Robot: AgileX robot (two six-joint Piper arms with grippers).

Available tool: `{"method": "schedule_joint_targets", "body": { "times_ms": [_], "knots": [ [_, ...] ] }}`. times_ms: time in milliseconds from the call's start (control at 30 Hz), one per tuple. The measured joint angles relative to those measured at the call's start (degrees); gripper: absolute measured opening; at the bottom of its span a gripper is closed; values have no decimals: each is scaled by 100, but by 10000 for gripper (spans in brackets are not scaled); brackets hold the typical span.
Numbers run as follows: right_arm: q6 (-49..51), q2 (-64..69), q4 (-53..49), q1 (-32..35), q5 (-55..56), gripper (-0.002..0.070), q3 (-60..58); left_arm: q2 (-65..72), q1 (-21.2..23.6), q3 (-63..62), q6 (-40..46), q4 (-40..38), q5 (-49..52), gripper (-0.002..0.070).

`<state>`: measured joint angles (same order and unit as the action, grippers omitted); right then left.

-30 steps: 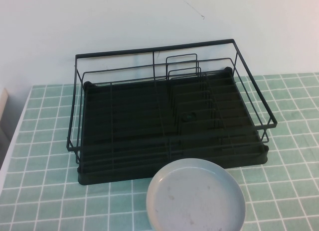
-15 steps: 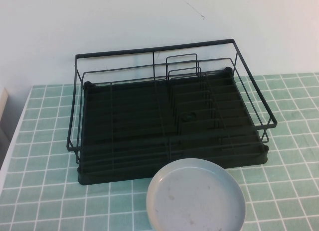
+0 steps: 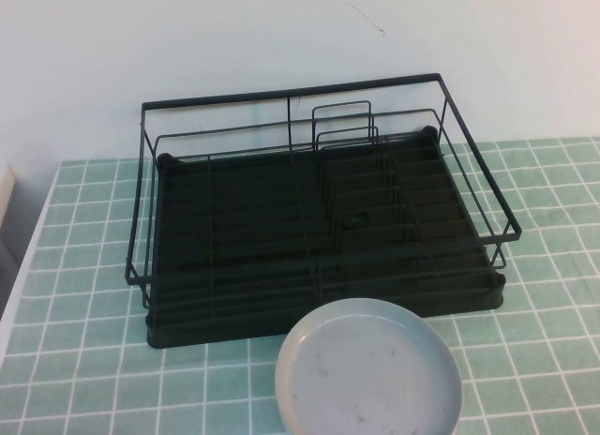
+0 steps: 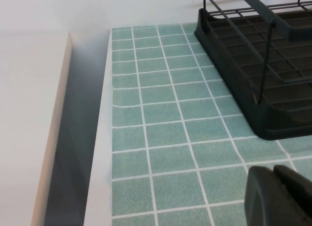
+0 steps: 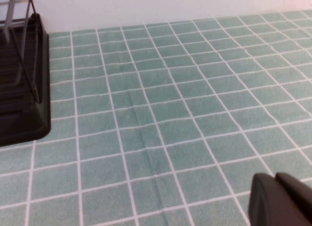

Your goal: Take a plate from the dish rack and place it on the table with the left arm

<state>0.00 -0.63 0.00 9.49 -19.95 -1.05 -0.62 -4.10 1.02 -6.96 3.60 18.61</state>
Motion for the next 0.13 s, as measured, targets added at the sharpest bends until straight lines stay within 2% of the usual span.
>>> {"method": "schedule_joint_targets", "body": {
  "times_ms": [133],
  "knots": [
    [0, 0, 0, 0, 0, -2, 0, 0, 0, 0, 0, 0, 0, -2]
  ]
}}
